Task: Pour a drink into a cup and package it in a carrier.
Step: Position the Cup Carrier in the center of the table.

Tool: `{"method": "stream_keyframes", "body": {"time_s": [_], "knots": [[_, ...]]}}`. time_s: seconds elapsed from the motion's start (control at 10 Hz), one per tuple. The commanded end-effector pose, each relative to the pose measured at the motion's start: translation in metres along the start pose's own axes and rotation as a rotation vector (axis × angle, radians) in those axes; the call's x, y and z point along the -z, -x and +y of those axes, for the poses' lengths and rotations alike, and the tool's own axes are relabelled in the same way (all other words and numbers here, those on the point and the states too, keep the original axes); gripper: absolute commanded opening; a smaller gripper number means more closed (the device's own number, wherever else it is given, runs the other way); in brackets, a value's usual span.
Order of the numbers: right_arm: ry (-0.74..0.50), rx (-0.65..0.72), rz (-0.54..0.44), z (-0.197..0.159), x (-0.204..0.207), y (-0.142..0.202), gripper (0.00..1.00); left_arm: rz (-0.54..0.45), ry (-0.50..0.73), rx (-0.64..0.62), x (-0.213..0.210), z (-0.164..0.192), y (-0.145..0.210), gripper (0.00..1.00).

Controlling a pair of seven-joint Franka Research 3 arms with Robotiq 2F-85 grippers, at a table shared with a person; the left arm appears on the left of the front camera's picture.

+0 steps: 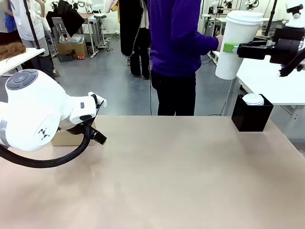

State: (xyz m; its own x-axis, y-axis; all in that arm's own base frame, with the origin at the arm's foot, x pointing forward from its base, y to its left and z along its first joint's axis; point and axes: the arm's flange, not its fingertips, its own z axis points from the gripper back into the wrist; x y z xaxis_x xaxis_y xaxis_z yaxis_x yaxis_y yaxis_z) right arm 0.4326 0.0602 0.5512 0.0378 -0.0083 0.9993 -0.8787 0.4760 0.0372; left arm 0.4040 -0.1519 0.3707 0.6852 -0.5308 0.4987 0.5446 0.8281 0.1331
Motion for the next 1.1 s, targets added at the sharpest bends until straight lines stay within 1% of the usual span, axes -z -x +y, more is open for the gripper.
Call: {"method": "stream_keyframes", "body": {"time_s": [0.0,0.5,0.6,0.7,0.8,0.9,1.0], "knots": [[-0.005,-0.017,-0.012,-0.001,0.0,-0.002,0.8,0.0,0.002,-0.001,0.0,0.0,0.001,1.0],[-0.005,-0.017,-0.012,-0.001,0.0,-0.002,0.8,0.0,0.0,0.0,0.0,0.0,0.0,1.0],[-0.005,-0.017,-0.012,-0.001,0.0,-0.002,0.8,0.011,0.003,-0.026,-0.021,0.006,-0.011,1.0],[-0.005,-0.017,-0.012,-0.001,0.0,-0.002,0.8,0.0,-0.018,-0.034,-0.042,0.007,-0.019,1.0],[-0.005,-0.017,-0.012,-0.001,0.0,-0.002,0.8,0.012,-0.038,-0.068,-0.066,0.008,-0.026,1.0],[-0.005,-0.017,-0.012,-0.001,0.0,-0.002,0.8,0.036,-0.034,-0.101,-0.093,0.009,-0.033,1.0],[-0.005,-0.017,-0.012,-0.001,0.0,-0.002,0.8,0.041,-0.061,-0.133,-0.126,0.008,-0.044,1.0]]}}
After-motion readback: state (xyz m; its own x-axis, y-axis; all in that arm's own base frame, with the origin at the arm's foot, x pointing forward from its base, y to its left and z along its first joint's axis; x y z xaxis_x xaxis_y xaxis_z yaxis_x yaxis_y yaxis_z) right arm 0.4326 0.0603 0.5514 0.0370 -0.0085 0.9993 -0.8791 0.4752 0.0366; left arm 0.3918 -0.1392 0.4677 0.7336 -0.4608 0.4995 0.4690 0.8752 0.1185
